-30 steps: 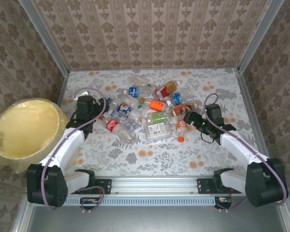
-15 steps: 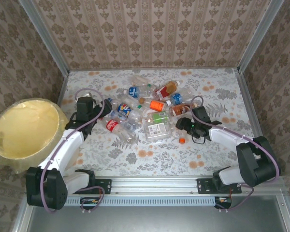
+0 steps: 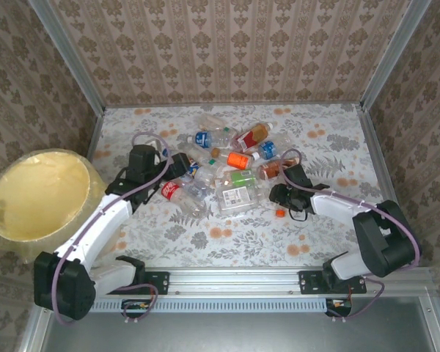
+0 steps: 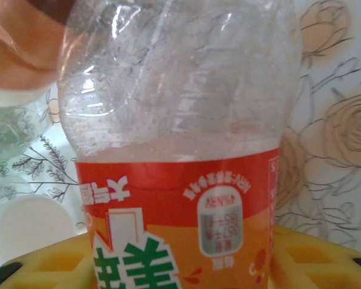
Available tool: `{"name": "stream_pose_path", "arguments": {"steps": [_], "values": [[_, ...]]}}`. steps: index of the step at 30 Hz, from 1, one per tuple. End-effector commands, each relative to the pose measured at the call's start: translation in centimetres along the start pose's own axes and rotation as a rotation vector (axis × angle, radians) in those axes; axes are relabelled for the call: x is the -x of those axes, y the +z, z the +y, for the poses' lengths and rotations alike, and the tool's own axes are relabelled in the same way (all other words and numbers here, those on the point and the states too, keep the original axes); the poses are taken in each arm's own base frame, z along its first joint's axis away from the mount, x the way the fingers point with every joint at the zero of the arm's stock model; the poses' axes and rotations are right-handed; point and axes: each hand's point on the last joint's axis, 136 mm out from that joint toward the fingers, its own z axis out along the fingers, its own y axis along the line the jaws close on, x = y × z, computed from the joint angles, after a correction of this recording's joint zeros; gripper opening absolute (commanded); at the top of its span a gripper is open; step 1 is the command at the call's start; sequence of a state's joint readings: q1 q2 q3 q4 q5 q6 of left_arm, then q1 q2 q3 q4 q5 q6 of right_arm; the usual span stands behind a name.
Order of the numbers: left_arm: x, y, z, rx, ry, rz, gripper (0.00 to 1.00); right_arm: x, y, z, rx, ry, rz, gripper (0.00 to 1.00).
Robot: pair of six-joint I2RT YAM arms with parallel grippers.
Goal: Put the plastic bottles in the bin
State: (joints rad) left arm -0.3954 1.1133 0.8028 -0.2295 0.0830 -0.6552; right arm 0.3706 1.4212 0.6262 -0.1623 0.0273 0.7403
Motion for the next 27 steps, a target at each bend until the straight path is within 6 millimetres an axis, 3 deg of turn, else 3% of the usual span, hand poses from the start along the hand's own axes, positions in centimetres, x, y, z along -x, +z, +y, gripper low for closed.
{"name": "stream_pose_path", "arguments": {"steps": [1,8,13,18,22,27], "values": [[0.5,0.0,-2.9,-0.074,0.025,-0.017,1.0,0.3,-1.4,-1.4,-0.047,-0.045,-0.067,0.5],[-1.7,1.3,-9.6,-0.289,0.159,0.065,1.0,2.8,-5.1,2.6,0.13,-0.192,-0.195,0.44],[-3.6,2.4,-13.6,-0.46,0.215,0.134,1.0,3.6,-7.8,8.1,0.372,-0.268,-0.29,0.41],[-5.1,2.5,-17.4,-0.604,0.255,0.183,1.0,3.4,-9.1,12.1,0.544,-0.341,-0.333,0.4],[-6.1,2.6,-18.5,-0.643,0.28,0.209,1.0,3.1,-10.0,15.1,0.655,-0.42,-0.357,0.4],[-6.1,2.4,-19.5,-0.694,0.265,0.207,1.0,2.7,-11.0,18.4,0.777,-0.487,-0.383,0.4]]}}
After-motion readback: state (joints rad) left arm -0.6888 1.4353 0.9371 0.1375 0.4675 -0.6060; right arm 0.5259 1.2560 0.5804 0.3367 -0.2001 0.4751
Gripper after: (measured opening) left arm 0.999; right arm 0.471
